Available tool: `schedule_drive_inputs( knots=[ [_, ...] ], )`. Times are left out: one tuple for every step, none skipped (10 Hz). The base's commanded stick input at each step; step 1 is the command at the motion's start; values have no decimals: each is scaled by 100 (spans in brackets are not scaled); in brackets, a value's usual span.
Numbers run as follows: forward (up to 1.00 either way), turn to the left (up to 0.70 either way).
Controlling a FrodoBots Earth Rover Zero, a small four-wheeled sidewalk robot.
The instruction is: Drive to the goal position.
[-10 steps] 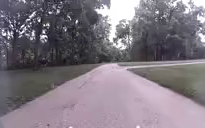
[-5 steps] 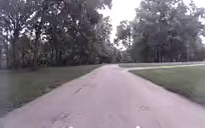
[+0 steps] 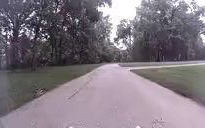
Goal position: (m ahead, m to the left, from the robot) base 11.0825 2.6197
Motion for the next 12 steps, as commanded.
schedule_drive_inputs(
  knots=[
    [70,0],
    [70,0],
    [70,0],
    [70,0],
    [70,0],
    [70,0],
    [70,0],
    [70,0],
    [70,0],
    [70,0],
    [70,0],
    [70,0]
  ],
)
